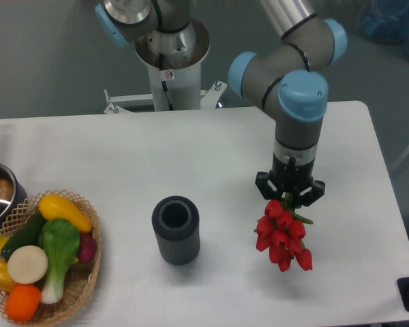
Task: Place the flowers on the table
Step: 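Lower the tulips, blooms first, onto the table beside the black vase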
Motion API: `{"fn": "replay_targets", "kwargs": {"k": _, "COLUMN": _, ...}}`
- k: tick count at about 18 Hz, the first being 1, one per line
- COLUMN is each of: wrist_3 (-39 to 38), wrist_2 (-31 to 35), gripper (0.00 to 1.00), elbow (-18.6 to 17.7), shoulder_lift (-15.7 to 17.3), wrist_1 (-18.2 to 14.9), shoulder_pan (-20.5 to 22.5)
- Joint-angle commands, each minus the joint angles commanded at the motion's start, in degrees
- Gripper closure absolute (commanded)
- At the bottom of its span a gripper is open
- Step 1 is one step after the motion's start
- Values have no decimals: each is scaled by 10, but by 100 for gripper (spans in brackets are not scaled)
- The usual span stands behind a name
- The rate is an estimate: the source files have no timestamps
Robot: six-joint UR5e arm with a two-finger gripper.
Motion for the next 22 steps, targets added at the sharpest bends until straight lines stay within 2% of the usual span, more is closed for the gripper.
{"fn": "replay_targets", "kwargs": {"k": 12, "wrist_3": 1, "wrist_2": -5, "gripper": 66, "elbow": -11, "shoulder_lift": -26, "wrist_1": 0, "shoulder_pan": -5}}
{"fn": "replay_targets", "kwargs": {"k": 17, "wrist_3": 2, "wrist_2": -5, "gripper": 62, "elbow": -15, "shoulder_lift": -33, "wrist_1": 1, "shoulder_pan": -7}}
{"fn": "replay_targets", "kwargs": {"k": 19, "wrist_3": 3, "wrist_2": -5, "gripper": 48, "elbow": -14, "shoulder_lift": -33, "wrist_1": 1, "shoulder_pan": -7}}
{"fn": "replay_targets", "kwargs": {"k": 21, "wrist_3": 4, "wrist_2": -4, "gripper": 44, "elbow": -14, "shoulder_lift": -34, "wrist_1": 1, "shoulder_pan": -7}}
{"fn": "replay_targets", "kwargs": {"k": 22, "wrist_3": 4, "wrist_2": -4, "gripper": 37, "elbow": -14, "shoulder_lift": -34, "wrist_1": 1, "shoulder_pan": -7}}
